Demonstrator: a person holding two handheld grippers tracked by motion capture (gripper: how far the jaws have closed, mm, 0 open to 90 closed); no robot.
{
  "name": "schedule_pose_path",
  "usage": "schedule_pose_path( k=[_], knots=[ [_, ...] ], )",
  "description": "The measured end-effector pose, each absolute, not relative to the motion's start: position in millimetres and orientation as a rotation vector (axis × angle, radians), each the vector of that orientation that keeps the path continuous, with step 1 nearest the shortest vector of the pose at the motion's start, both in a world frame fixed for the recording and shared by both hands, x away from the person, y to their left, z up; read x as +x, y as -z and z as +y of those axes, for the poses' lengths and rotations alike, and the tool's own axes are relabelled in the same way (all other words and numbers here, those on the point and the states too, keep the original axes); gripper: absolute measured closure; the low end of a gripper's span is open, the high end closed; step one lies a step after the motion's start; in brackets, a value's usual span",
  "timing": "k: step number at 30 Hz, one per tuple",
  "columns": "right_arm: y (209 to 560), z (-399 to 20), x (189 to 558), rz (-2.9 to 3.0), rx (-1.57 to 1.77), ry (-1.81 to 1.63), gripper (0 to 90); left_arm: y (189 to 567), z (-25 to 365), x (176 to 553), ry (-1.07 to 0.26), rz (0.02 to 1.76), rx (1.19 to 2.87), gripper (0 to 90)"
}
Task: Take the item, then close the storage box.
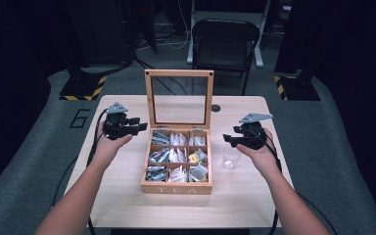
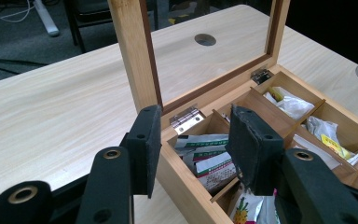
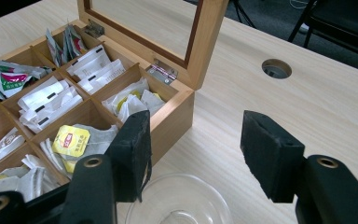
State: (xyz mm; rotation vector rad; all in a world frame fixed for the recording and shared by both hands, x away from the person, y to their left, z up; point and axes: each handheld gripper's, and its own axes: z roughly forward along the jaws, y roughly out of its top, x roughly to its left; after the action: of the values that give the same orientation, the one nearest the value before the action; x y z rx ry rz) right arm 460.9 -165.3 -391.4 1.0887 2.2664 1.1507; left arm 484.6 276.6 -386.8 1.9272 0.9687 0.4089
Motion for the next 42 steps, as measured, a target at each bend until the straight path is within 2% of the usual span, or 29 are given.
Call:
schedule_pose_path(
  k=[6, 14, 20, 28, 42],
  knots=[
    [397.1, -172.9, 455.6, 2.273, 1.106, -1.147, 39.0, 386.3, 277.4, 482.8, -0.412, 0.97, 1.926, 53.9],
    [406.1, -177.9, 450.3, 2.283, 1.096, -1.142, 29.9, 388.1, 280.6, 480.9, -0.413, 0.982, 1.921, 50.5],
    [413.8, -176.8, 443.9, 2.27, 1.1, -1.167, 28.1, 388.2, 282.9, 480.2, -0.41, 0.989, 1.919, 49.1],
    [421.4, -175.8, 440.0, 2.276, 1.112, -1.173, 28.2, 390.3, 282.6, 479.3, -0.413, 0.989, 1.917, 49.0],
    [423.0, -157.7, 425.9, 2.314, 1.021, -1.229, 36.0, 391.7, 283.8, 477.7, -0.417, 0.993, 1.921, 48.7]
  ],
)
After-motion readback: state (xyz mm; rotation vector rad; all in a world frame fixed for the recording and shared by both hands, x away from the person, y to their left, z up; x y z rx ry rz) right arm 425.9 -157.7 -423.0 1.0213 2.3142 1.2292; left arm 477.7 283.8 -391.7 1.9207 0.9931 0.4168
